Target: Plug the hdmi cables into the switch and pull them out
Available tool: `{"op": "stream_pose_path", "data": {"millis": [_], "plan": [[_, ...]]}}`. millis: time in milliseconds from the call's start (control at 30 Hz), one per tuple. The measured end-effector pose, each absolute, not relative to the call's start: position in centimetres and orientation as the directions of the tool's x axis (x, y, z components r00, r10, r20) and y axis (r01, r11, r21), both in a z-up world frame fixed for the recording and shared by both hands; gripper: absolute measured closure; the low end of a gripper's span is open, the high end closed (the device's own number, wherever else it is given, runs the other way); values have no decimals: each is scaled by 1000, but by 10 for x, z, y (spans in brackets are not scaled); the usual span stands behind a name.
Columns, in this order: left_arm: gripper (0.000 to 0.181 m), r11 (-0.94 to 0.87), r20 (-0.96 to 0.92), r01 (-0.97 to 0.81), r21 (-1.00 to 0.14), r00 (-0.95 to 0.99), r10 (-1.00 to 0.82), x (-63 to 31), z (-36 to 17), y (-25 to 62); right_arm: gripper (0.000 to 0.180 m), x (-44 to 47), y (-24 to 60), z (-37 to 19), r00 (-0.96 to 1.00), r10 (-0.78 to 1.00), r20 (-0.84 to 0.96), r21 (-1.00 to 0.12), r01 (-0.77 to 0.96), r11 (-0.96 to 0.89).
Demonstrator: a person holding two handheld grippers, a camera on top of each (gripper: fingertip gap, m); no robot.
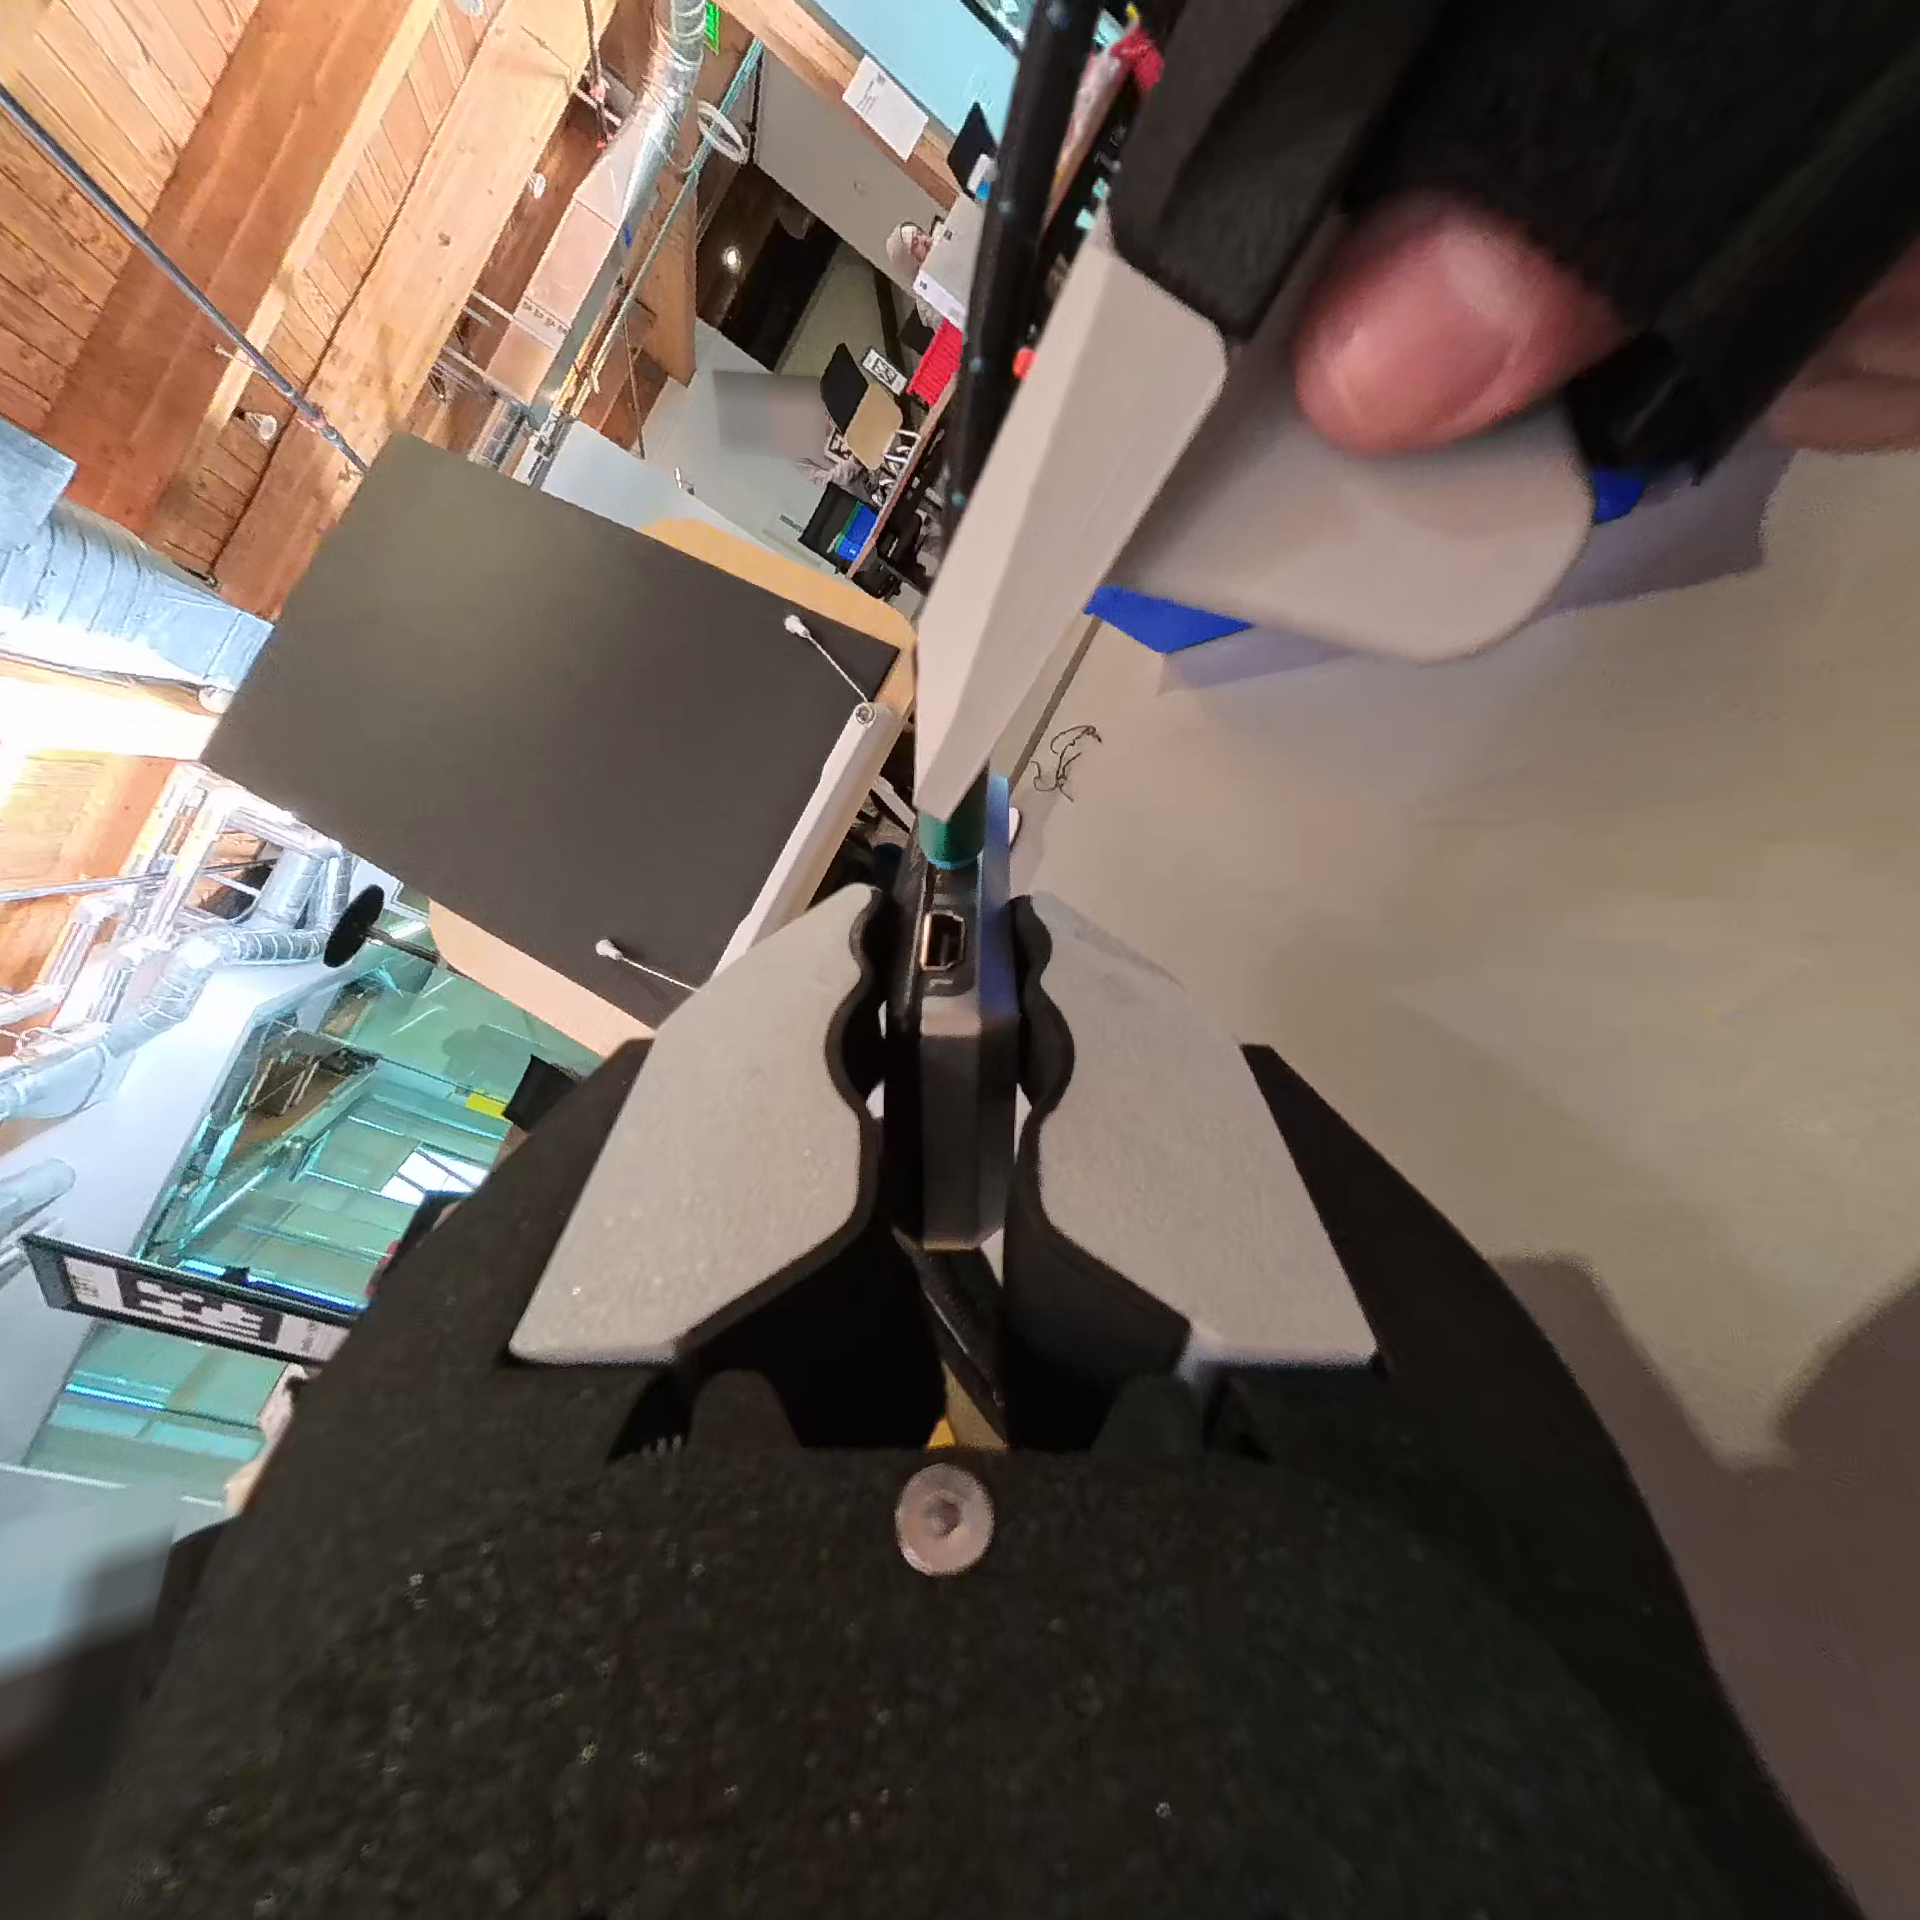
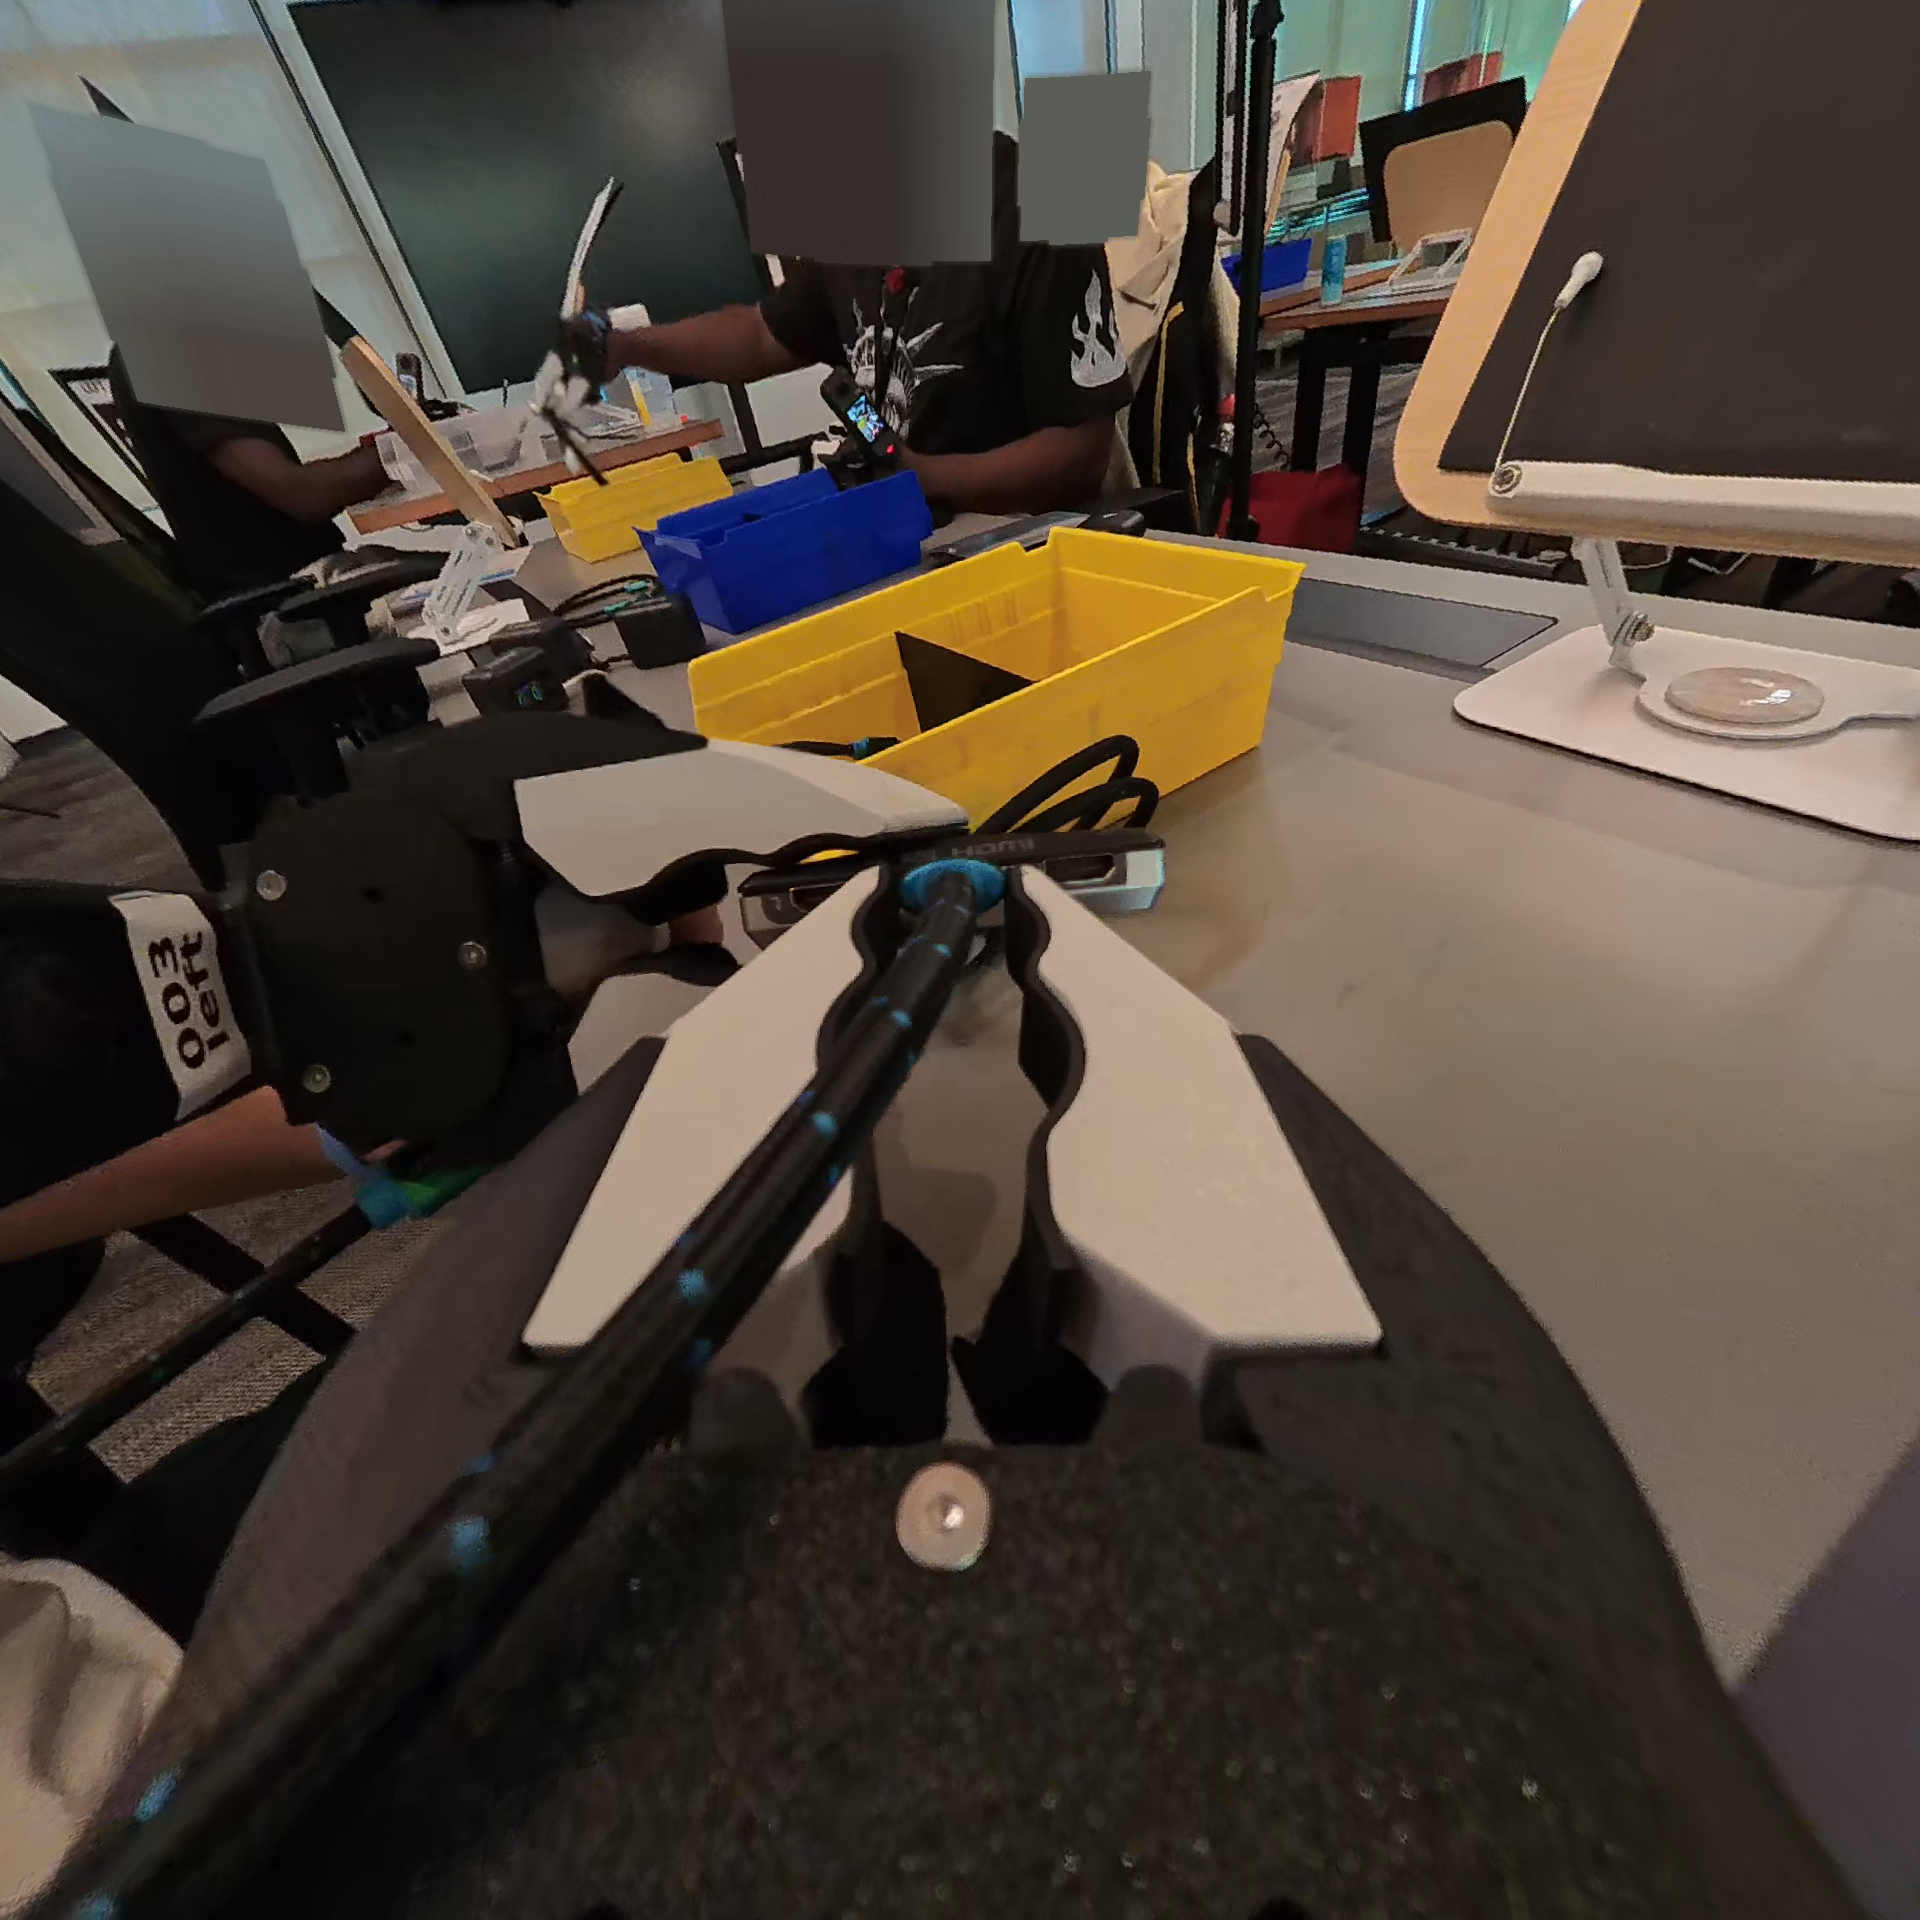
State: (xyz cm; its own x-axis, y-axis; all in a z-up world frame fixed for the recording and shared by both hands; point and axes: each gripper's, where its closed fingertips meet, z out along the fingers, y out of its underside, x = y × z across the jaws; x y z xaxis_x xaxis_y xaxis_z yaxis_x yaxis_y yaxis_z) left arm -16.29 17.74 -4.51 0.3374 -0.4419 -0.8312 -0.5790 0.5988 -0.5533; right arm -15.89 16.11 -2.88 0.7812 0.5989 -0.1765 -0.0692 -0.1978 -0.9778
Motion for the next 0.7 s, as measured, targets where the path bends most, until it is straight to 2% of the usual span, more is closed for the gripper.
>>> {"op": "stream_pose_path", "data": {"millis": [167, 300, 433, 600, 700], "plan": [[160, 608, -841, -586, -535, 303, -448, -162, -51, 180, 160, -157, 164, -34, 777, 597, -201, -971, -78, -226], [159, 627, -819, -531, -570, 309, -483, -162, -45, 179, 159, -158, 159, -27, 722, 668, -184, -981, -89, -175], [160, 587, -760, -485, -648, 360, -541, -172, -35, 187, 145, -147, 153, -16, 699, 708, -102, -995, -77, -67], [159, 500, -598, -329, -801, 408, -690, -185, -12, 193, 142, -130, 157, -25, 710, 699, -88, -996, -64, -60], [159, 473, -535, -249, -845, 404, -743, -192, 2, 195, 140, -129, 159, -32, 696, 710, -109, -994, -78, -76]]}}
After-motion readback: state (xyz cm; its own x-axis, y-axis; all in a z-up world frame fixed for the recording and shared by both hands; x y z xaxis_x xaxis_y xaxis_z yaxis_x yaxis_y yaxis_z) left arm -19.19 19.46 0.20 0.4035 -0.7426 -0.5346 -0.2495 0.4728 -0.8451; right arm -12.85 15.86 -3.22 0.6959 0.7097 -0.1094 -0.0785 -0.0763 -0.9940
